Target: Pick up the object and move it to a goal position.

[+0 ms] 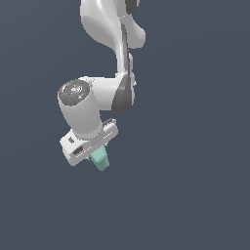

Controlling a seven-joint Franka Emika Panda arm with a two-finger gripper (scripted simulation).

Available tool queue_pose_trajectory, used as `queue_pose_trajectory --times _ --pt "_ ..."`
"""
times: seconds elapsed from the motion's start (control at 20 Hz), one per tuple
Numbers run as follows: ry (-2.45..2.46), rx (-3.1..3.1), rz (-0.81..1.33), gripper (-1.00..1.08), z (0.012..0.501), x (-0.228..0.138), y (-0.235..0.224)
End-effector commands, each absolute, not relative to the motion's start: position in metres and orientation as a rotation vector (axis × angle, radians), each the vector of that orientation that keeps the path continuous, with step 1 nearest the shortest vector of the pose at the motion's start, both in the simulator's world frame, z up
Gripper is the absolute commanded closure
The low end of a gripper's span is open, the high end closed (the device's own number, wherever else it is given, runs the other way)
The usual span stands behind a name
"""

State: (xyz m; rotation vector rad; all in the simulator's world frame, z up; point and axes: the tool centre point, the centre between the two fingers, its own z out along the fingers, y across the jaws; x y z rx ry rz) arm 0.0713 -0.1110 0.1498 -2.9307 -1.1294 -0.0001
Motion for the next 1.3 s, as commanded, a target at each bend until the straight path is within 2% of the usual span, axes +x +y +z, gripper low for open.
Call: queue_pose_trajectory --times 0.0,0.65,1.25 --pt "-1.130 -2.930 -0.001 1.08 0.167 0.079 -0.125" --pt "-1.130 -2.931 -0.001 1.08 0.236 0.111 -0.184" --pt "-1.130 -2.931 0.000 1.08 0.266 0.127 -0.209"
